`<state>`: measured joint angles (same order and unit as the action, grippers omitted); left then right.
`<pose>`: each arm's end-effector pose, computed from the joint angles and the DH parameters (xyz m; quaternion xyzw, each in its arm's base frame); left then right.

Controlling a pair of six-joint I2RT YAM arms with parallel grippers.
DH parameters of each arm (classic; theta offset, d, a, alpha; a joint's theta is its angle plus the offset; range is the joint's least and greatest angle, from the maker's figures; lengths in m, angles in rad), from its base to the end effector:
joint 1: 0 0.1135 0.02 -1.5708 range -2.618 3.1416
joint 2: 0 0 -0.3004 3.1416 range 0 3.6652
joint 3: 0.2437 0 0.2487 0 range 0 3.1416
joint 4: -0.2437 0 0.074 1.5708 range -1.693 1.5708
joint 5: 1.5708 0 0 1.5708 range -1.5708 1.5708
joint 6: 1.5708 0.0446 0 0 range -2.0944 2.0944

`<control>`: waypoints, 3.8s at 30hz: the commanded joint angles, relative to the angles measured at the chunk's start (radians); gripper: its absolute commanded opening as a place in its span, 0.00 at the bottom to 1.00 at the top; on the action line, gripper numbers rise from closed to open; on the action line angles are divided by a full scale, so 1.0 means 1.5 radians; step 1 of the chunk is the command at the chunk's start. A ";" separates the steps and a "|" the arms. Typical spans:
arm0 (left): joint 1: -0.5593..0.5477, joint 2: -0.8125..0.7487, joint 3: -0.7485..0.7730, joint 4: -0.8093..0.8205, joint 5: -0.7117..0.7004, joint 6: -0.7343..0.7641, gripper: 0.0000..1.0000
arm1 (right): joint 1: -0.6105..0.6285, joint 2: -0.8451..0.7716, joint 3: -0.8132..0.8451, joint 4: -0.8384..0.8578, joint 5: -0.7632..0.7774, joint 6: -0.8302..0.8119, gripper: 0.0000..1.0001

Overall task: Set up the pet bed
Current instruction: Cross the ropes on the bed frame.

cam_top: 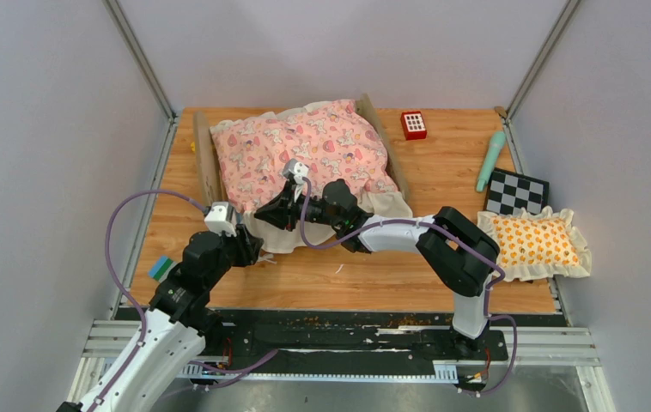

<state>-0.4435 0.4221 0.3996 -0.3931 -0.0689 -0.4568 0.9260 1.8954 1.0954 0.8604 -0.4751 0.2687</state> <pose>0.0889 -0.0389 0.2433 -0.0244 0.8371 -0.2114 0.5039 0.2484 0.3643 0.2737 -0.3772 0.5752 0.5314 0.4944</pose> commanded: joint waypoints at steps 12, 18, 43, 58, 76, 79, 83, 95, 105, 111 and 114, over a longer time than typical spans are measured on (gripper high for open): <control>0.003 -0.017 0.003 0.042 -0.010 0.019 0.00 | -0.003 -0.040 0.008 -0.011 -0.023 -0.001 0.16; 0.003 -0.023 0.042 -0.003 -0.002 0.013 0.00 | -0.003 -0.067 -0.017 -0.029 -0.007 -0.033 0.21; 0.003 -0.017 0.220 -0.226 0.020 -0.015 0.00 | 0.014 -0.131 -0.125 0.045 -0.017 0.005 0.23; 0.003 -0.016 0.230 -0.231 0.030 -0.013 0.00 | 0.074 -0.030 -0.071 0.075 -0.055 0.010 0.27; 0.003 -0.013 0.221 -0.221 0.038 -0.015 0.00 | 0.085 0.038 -0.026 0.078 -0.058 0.016 0.16; 0.003 -0.013 0.219 -0.221 0.035 -0.015 0.00 | 0.086 0.039 -0.032 0.088 -0.062 0.020 0.06; 0.003 -0.016 0.219 -0.222 0.027 -0.015 0.00 | 0.087 0.025 -0.053 0.101 -0.069 0.022 0.00; 0.003 -0.023 0.217 -0.228 0.009 -0.022 0.25 | 0.087 -0.053 -0.115 0.095 -0.080 0.028 0.00; 0.003 -0.033 0.246 -0.254 -0.004 -0.040 0.71 | 0.087 -0.063 -0.113 0.086 -0.088 0.030 0.00; 0.003 -0.030 0.264 -0.294 -0.018 -0.049 0.96 | 0.087 -0.064 -0.113 0.094 -0.096 0.039 0.00; 0.003 -0.028 0.274 -0.324 -0.039 -0.057 1.00 | 0.087 -0.077 -0.120 0.098 -0.090 0.043 0.00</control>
<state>-0.4435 0.3790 0.7673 -0.8211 -0.0834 -0.5194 1.0515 1.8423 0.9279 0.9646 -0.5968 0.3088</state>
